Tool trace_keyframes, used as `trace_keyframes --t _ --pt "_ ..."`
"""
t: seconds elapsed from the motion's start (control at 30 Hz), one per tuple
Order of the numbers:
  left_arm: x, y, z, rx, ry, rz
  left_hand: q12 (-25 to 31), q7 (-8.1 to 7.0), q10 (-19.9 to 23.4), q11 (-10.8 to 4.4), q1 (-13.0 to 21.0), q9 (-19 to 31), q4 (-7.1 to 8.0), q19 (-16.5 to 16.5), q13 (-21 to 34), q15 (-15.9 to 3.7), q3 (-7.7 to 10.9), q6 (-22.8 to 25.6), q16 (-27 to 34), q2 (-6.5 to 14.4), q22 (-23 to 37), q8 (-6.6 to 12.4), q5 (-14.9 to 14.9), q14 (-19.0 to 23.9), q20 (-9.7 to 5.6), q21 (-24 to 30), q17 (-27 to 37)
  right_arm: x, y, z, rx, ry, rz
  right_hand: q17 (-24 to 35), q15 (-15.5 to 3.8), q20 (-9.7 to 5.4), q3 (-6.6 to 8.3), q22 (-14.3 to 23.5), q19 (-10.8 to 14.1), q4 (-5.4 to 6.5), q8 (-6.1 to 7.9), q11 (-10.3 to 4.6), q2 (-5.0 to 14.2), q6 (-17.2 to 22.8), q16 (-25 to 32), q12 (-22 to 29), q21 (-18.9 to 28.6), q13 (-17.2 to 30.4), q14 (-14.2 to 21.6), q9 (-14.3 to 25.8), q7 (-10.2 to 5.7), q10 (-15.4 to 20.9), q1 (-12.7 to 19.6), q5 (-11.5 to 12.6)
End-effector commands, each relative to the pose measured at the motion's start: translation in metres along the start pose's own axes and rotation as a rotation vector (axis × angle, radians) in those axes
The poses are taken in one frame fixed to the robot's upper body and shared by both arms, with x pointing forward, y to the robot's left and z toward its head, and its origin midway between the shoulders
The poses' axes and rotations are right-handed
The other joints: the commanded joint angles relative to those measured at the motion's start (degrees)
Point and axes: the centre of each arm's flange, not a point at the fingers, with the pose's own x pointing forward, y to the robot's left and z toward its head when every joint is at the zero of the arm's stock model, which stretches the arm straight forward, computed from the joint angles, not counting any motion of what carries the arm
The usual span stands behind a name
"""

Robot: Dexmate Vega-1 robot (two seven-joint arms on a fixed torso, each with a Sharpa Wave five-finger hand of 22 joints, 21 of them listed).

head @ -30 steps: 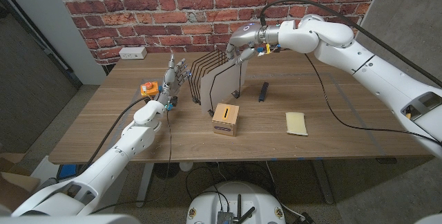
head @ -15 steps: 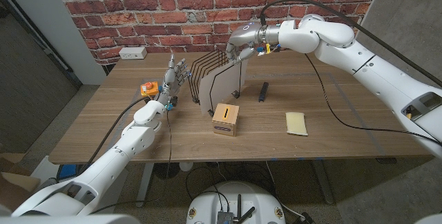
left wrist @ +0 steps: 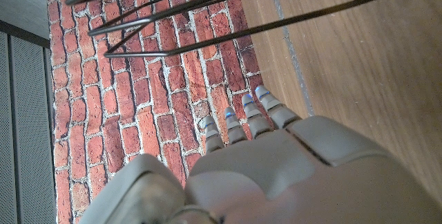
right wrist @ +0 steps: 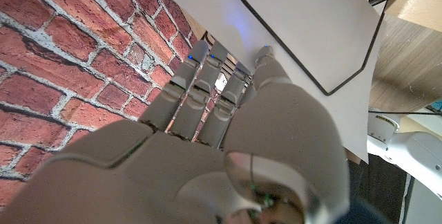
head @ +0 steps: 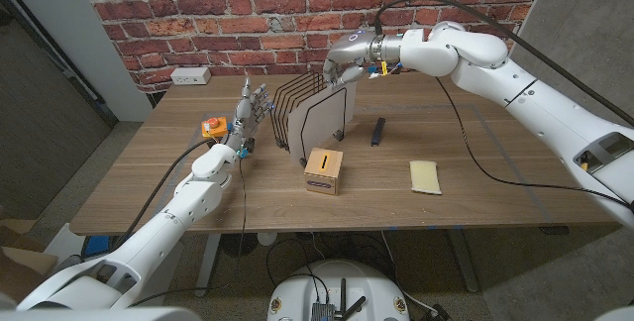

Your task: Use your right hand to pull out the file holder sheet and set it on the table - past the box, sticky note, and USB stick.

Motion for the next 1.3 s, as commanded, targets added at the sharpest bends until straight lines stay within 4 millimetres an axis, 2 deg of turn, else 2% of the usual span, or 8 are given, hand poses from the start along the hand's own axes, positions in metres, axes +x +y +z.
trace_keyframes --t 0.03,1.2,1.3 --pt "0.0 0.0 0.0 0.0 0.0 0.0 0.3 -0.36 0.0 -0.43 -0.1 0.1 0.32 0.3 0.3 -0.26 0.0 0.2 0.4 0.6 0.3 0.41 0.4 0.4 0.13 0.4 0.2 -0.002 -0.003 -0.003 0.041 0.0 -0.026 0.1 -5.13 -7.31 0.24 0.2 0.4 0.05 0.43 -0.1 0.3 0.5 -0.3 0.3 0.4 0.5 0.8 0.1 -0.06 0.7 -0.1 0.0" --pt "0.0 0.0 0.0 0.0 0.0 0.0 0.4 -0.35 0.1 -0.18 -0.1 0.1 0.32 0.4 0.3 -0.26 0.0 0.2 0.4 0.6 0.3 0.43 0.4 0.4 0.14 0.4 0.2 -0.019 -0.011 -0.01 0.196 0.081 -0.13 1.3 -4.94 -7.39 0.49 0.3 0.2 0.24 -0.44 -0.16 0.62 1.7 -1.6 -0.6 2.2 1.9 2.3 0.0 -0.08 1.4 -1.8 -0.1" --pt "0.0 0.0 0.0 0.0 0.0 0.0 0.4 -0.34 0.0 -0.49 -0.1 0.1 0.32 0.3 0.3 -0.26 0.0 0.2 0.3 0.6 0.3 0.43 0.4 0.3 0.15 0.4 0.2 -0.021 -0.012 -0.01 0.2 0.09 -0.14 1.3 -4.94 -7.41 0.52 0.3 0.2 0.29 -0.49 -0.16 0.67 1.7 -1.7 -0.6 2.3 1.9 2.3 0.0 -0.1 1.5 -2.0 -0.1"
